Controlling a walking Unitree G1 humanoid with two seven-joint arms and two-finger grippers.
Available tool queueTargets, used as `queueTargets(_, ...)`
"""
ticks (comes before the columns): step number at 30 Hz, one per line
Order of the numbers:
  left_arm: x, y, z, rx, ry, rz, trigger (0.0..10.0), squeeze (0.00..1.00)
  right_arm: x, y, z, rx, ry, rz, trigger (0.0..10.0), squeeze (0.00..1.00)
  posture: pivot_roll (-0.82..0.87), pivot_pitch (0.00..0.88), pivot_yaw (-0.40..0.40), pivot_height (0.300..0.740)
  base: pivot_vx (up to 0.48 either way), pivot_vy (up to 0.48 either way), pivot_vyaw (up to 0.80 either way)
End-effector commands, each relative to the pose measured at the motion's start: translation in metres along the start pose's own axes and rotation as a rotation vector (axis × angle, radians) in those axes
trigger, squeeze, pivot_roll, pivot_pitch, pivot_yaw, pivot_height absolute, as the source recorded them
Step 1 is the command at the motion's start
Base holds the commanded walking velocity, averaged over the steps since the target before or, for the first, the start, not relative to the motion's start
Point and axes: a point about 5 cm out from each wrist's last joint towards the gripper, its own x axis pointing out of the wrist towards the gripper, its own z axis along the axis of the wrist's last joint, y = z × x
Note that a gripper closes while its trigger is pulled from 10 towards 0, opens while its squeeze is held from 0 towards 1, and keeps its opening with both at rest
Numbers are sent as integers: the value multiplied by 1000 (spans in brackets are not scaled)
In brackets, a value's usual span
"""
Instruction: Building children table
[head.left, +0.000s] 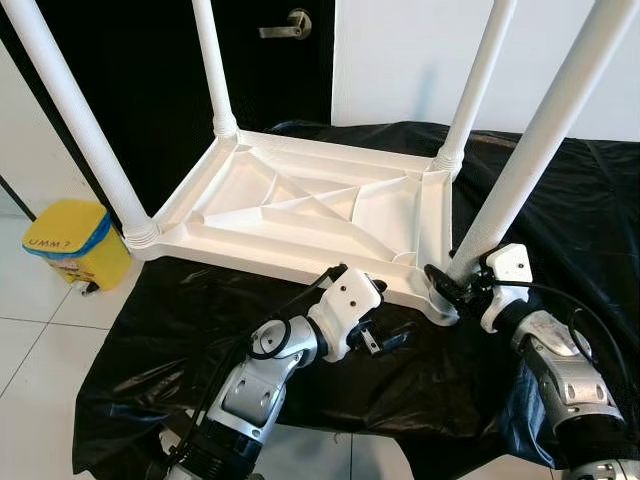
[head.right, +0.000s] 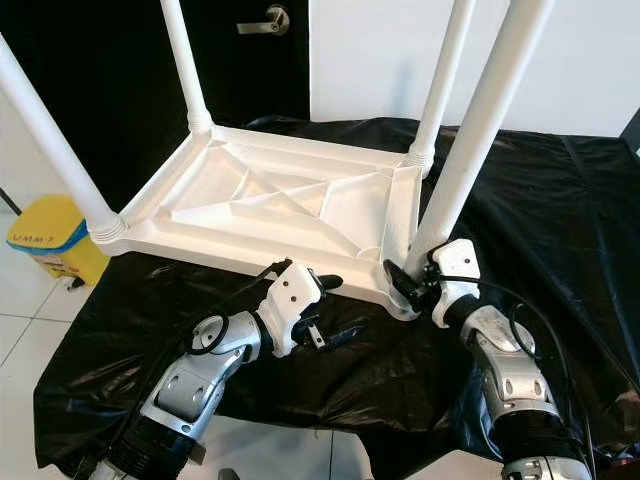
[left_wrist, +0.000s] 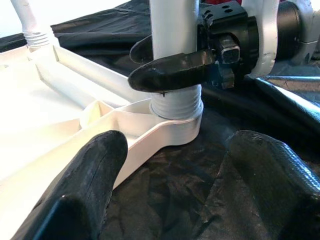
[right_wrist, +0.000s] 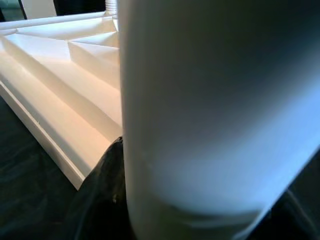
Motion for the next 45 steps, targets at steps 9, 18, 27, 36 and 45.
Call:
queueTargets(9, 1, -2, -5, -9, 13, 58, 10000, 0, -11, 7, -16, 34, 69, -84, 10000, 0, -129, 58, -31, 740, 0, 0, 0)
queueTargets(18, 2, -1, -5, -10, 13, 56, 10000, 0, -14, 18, -26, 98, 129, -345, 10000, 0, -139, 71, -29, 740, 0, 0, 0)
queueTargets(27, 3, -3, -5, -13, 11, 45, 10000, 0, -12, 40, -29, 164, 151, -733, 10000, 0, -147, 76, -23, 740, 0, 0, 0)
queueTargets(36, 4, -3, -4, -9, 10, 39, 10000, 0, -9, 45, -24, 164, 139, -696, 10000, 0, -143, 71, -19, 740, 0, 0, 0)
queueTargets(45, 3, -1, -3, 0, 14, 40, 10000, 0, -1, 48, -16, 133, 96, -685, 10000, 820, -131, 58, -12, 740, 0, 0, 0)
